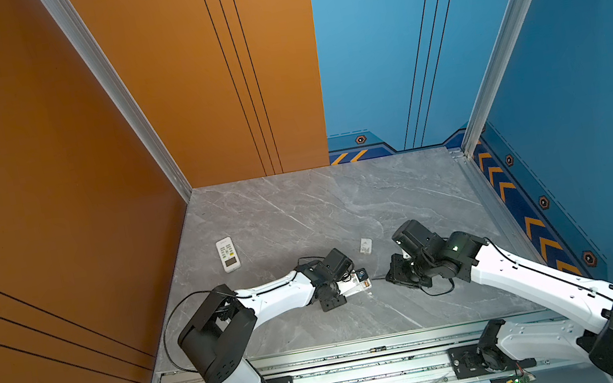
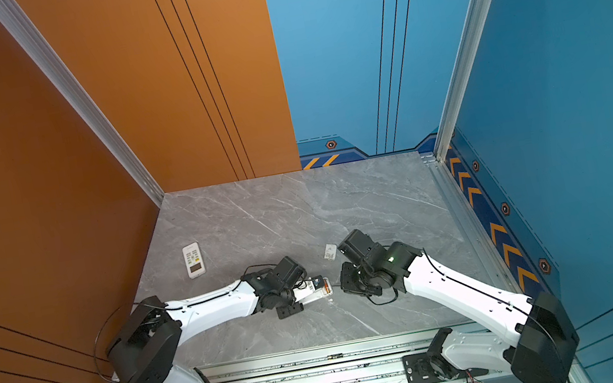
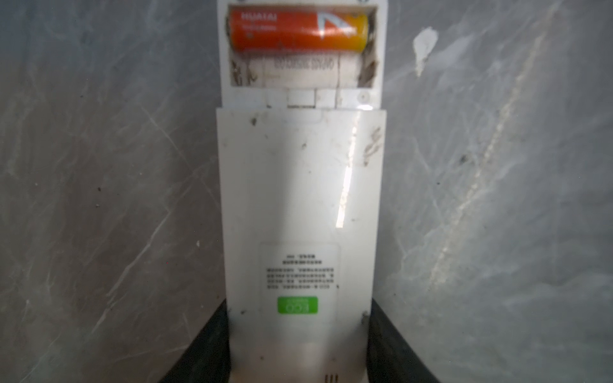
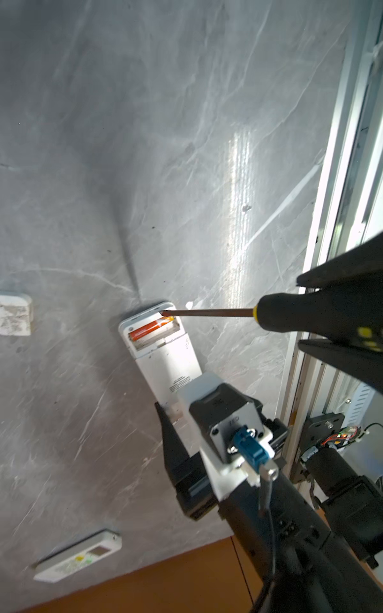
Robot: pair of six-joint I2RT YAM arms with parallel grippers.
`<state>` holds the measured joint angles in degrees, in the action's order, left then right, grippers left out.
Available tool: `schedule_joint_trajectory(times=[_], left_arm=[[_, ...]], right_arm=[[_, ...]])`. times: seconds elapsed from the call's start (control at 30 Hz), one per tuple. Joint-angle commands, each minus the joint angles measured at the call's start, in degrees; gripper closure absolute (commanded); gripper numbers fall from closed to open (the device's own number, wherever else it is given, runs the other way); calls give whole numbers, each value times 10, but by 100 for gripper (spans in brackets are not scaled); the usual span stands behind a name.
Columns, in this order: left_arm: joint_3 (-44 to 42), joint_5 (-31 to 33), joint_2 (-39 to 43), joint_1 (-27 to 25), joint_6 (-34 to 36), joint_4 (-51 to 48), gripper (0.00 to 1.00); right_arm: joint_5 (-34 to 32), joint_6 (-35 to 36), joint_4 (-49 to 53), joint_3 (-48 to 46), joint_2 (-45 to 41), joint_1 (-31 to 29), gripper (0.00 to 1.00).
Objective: Unload the batteries from the remote control
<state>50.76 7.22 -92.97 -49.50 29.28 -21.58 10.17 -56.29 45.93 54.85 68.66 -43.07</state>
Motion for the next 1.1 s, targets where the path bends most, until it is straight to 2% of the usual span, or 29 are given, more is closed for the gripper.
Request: schedule_joint_trajectory(times=[0.0,0.37,1.07], left_arm=[[-14,26,11,-6,0,-2,100],[-15,26,14,-9,-2,-1,100],[-11,28,14,-9,-4,-2,100]], right_arm=[[13,14,49,26,20,-10,100],[8,-2,6,52,29,-11,100],[5,9,12,64,82,-8,100]])
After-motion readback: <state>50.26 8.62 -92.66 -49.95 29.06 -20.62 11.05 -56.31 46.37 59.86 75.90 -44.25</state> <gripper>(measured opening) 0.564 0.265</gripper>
